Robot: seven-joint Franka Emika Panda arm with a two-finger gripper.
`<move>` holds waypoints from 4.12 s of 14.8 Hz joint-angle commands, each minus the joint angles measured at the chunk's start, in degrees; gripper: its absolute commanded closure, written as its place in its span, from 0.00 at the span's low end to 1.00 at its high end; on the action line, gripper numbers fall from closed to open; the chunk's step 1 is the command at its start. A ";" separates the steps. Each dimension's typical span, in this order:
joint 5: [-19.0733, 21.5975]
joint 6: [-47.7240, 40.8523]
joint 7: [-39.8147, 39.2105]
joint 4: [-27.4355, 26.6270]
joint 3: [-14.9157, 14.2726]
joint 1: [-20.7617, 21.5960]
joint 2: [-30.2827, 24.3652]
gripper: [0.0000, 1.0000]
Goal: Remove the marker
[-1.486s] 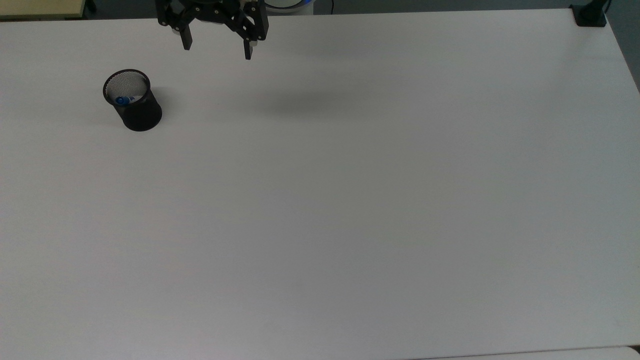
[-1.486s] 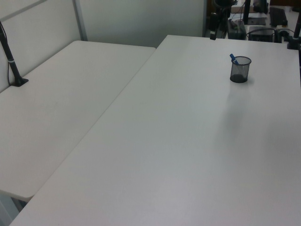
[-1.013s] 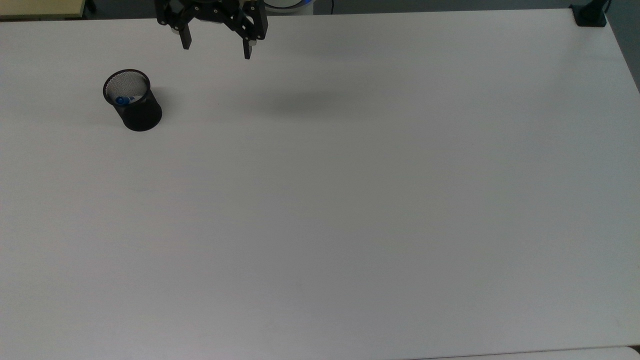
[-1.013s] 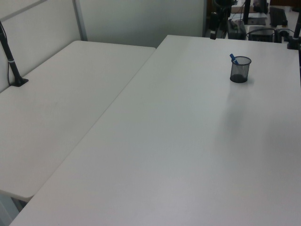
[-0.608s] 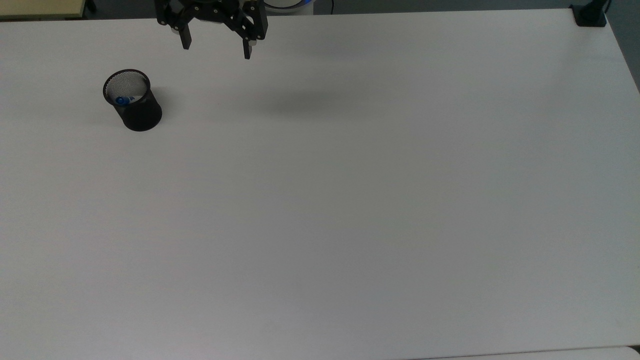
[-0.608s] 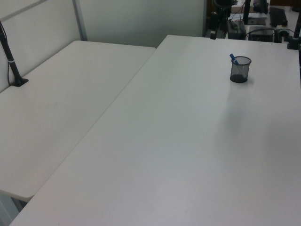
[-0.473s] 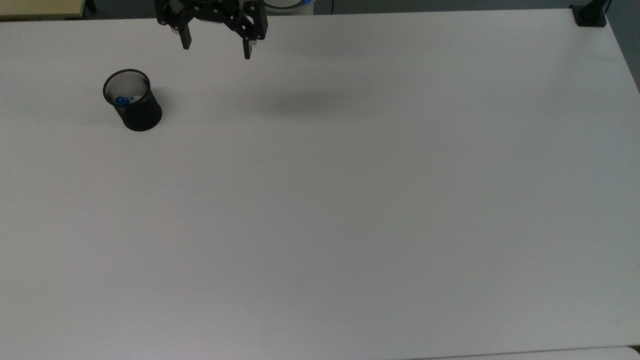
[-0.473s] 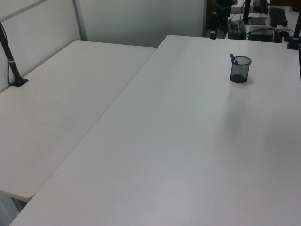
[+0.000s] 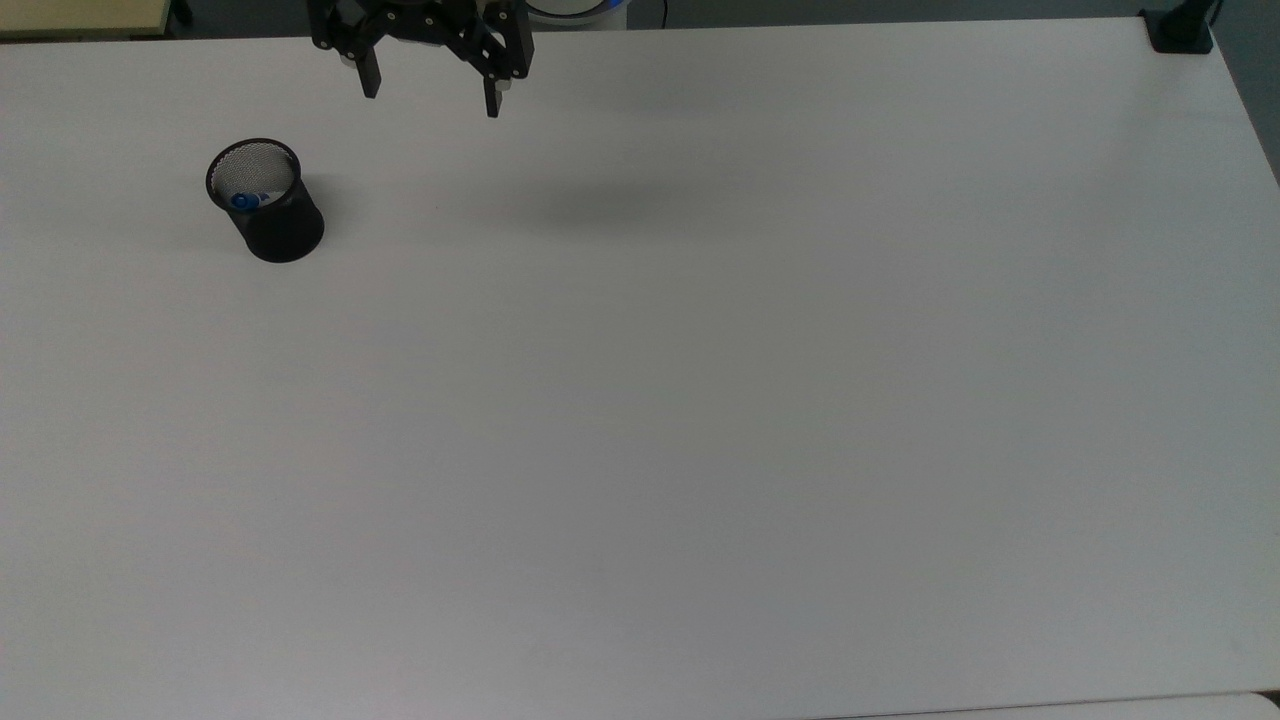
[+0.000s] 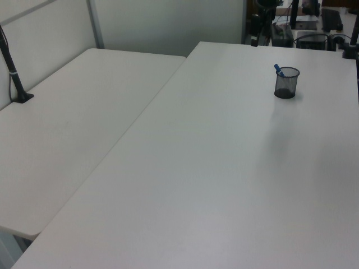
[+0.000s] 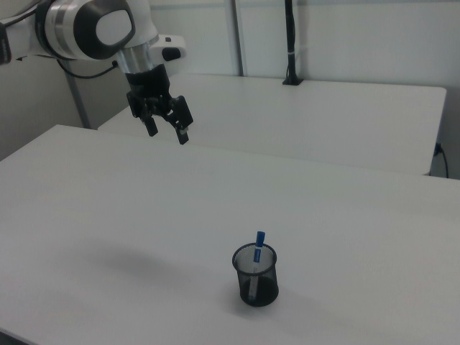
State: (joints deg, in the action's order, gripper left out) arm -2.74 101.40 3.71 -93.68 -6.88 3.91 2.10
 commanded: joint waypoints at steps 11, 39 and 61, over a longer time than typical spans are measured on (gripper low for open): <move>-9.13 1.84 -32.10 -8.78 -4.54 -8.56 -3.33 0.00; 3.35 43.00 -20.85 -29.19 -9.73 -9.98 1.41 1.00; 8.01 16.30 -0.64 -11.96 6.78 -7.87 -3.87 1.00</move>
State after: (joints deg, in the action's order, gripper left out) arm 4.47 121.52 -0.39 -106.64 -4.20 -4.11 -4.76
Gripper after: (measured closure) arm 0.815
